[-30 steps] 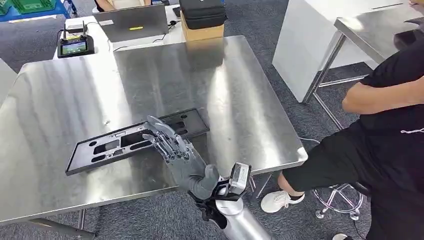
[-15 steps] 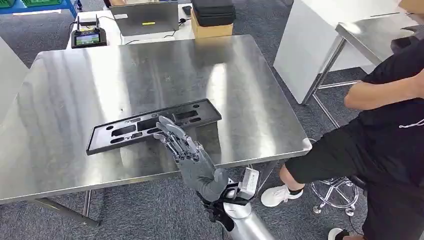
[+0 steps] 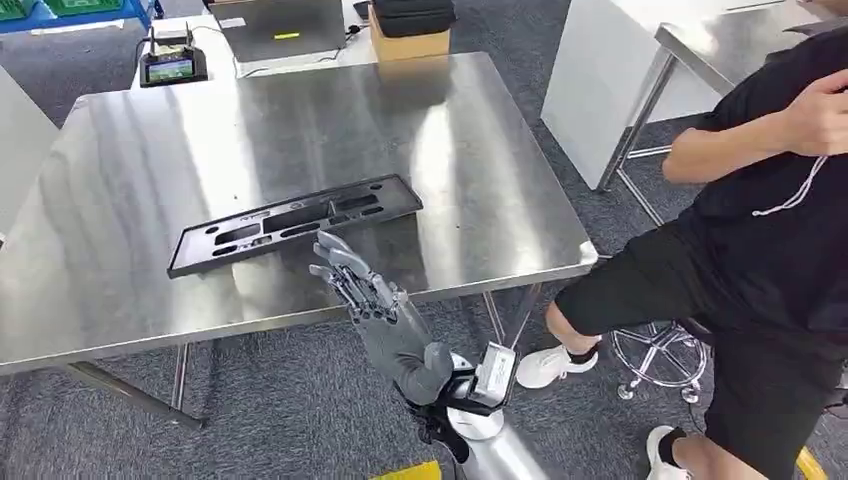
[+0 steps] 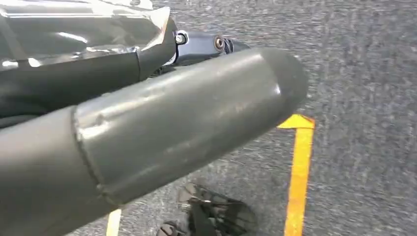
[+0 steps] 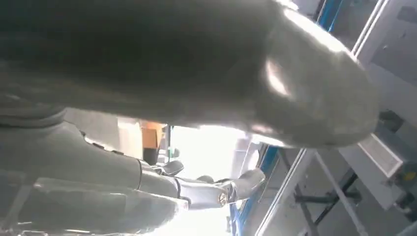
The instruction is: Take the parts from the cabinet and place them on the table.
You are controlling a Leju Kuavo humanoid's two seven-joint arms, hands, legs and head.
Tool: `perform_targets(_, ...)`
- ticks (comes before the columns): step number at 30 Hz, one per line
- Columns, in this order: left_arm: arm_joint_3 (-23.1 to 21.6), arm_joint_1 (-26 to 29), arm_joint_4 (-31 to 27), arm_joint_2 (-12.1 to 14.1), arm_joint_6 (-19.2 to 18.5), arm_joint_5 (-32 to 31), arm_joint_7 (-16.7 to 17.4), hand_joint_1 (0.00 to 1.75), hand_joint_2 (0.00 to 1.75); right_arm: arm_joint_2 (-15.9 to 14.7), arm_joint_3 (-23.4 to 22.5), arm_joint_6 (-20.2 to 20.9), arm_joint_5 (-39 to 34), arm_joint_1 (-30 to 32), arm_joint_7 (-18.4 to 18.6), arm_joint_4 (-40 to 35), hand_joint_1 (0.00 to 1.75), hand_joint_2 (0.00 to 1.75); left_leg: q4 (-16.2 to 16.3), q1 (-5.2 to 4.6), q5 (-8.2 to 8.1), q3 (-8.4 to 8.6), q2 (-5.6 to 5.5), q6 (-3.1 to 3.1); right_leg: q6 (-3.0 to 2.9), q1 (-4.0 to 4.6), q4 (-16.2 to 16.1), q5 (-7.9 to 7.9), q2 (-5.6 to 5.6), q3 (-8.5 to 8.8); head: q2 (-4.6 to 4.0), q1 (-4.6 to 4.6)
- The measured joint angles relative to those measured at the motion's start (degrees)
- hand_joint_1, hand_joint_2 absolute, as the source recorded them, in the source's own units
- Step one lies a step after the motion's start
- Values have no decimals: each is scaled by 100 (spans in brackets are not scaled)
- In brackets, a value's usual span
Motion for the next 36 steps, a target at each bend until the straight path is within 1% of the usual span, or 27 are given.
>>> perform_targets(1,0,0,0,2,0,0,0,0,0,-2,22,-35,31,1,0,0,0,0,277,20,-2,-34,1,-32,10,-1,12,56,-9,-80,0,2)
perform_targets(3,2,0,0,11,0,0,0,0,0,-11,61,-74,70,2,0,0,0,0,114,73,336,222,5,-70,55,-13,52,136,-15,-223,0,0)
perform_targets(4,2,-2,0,13,2,0,0,0,0,-11,74,-114,83,0,0,0,0,0,-306,103,550,542,8,-88,100,-27,96,166,-16,-300,0,0)
perform_targets(5,2,-5,0,15,15,0,0,0,0,-11,88,-140,103,-4,0,0,0,0,-816,124,637,913,9,-98,135,-37,149,189,-15,-364,0,0)
perform_targets(6,2,-16,0,13,17,0,0,0,0,-11,107,-166,116,-13,0,0,0,0,-1244,123,479,1186,-3,-102,167,-7,208,207,-16,-419,0,-4)
perform_targets(7,2,-17,0,18,17,0,0,0,0,-13,125,-188,131,-32,0,0,0,0,-1373,86,441,1251,-40,-41,213,2,228,238,-21,-450,0,11)
perform_targets(9,4,-10,0,18,28,0,2,0,0,-11,177,-291,177,-53,0,0,0,0,-1333,42,476,1165,-31,35,315,-3,214,332,-29,-463,0,22)
perform_targets(11,7,-12,2,0,31,4,7,0,0,-35,212,-350,205,-65,0,2,0,0,-1419,82,632,1063,3,229,399,31,231,370,-30,-510,0,35)
perform_targets(13,7,-20,0,4,31,4,9,0,0,-55,223,-403,236,-70,0,2,0,0,-1429,43,755,922,23,351,282,6,613,-121,14,-713,0,59)
perform_targets(14,7,-18,0,9,31,4,9,0,0,-72,243,-431,260,-69,0,6,0,0,-1428,25,845,808,28,360,217,-5,1156,-517,20,-856,0,61)
perform_targets(15,9,-14,0,11,33,7,11,0,0,-90,254,-451,265,-70,0,15,0,0,-1424,16,915,712,34,370,209,-10,1610,-746,22,-962,0,59)
perform_targets(17,9,-15,0,13,31,7,11,0,0,-114,271,-483,282,-67,0,28,0,0,-1417,5,1019,616,41,366,272,-9,2057,-850,25,-1017,0,61)
perform_targets(19,11,-16,0,5,33,7,11,0,0,-146,302,-614,393,-69,0,72,0,0,-1407,-6,1143,458,40,351,396,-9,1977,-636,28,-784,0,63)
perform_targets(20,13,-16,0,2,33,13,13,0,0,-164,315,-685,459,-67,0,114,0,0,-1403,-10,1207,379,37,337,454,-5,1627,-458,29,-502,0,66)
perform_targets(21,17,-17,0,0,33,20,11,0,0,-181,330,-757,538,-71,0,155,0,0,-1401,-16,1274,303,29,318,468,-1,1072,-321,30,-104,0,66)
perform_targets(22,24,-20,0,-4,33,31,11,0,0,-197,348,-868,694,-89,22,250,0,0,-1395,-18,1336,266,21,295,416,-1,501,-345,36,288,0,66)
perform_targets(23,33,-21,0,-6,31,39,11,0,0,-208,363,-995,889,-117,59,412,0,0,-1387,-46,1388,225,10,252,335,53,-16,-535,43,615,0,68)
perform_targets(26,68,-17,0,-13,13,46,41,0,0,-325,431,-1523,1619,-107,126,1368,0,0,-1483,-3,1578,255,16,146,224,133,-30,-454,46,474,2,72)
perform_targets(27,81,1,0,2,11,44,57,0,0,-363,444,-1617,1711,-77,190,1768,0,0,-1519,-19,1661,236,-11,93,163,57,-97,-336,24,406,2,77)
perform_targets(28,90,-3,0,13,9,35,59,0,0,-374,448,-1720,1751,-65,253,2157,0,0,-1435,12,1471,133,-5,76,125,-15,-106,-243,-19,399,2,59)
perform_targets(29,96,5,0,11,9,35,74,0,0,-380,446,-1863,1797,-43,258,2590,0,0,-1192,17,1068,55,0,56,37,-17,-116,-157,-14,278,2,39)
perform_targets(31,122,5,0,15,11,35,87,0,0,-432,440,-2134,1845,65,168,3418,0,0,-350,43,380,-162,-1,-2,3,3,-110,-18,-49,153,2,24)
perform_targets(32,133,10,0,18,13,35,90,0,0,-466,435,-2199,1849,141,153,3706,0,0,104,53,207,-251,2,-31,12,12,-93,57,-68,36,2,22)
perform_targets(33,142,19,0,20,15,35,90,0,0,-481,429,-2243,1841,153,188,3933,0,0,333,65,253,-244,3,-48,27,11,-64,121,-70,-73,2,22)
perform_targets(34,146,21,0,20,33,35,92,0,0,-479,400,-2398,1720,149,381,4241,0,0,330,87,448,-117,3,-66,54,1,-26,176,-69,-186,2,18)
perform_targets(35,151,18,0,22,55,35,92,0,0,-459,301,-2645,1551,156,623,4519,0,0,121,107,657,113,4,-77,89,-12,17,212,-67,-280,2,18)
perform_targets(36,151,10,0,22,85,31,92,0,0,-448,150,-2908,1370,172,856,4770,0,0,-275,124,799,467,4,-91,137,-32,81,243,-65,-374,2,18)
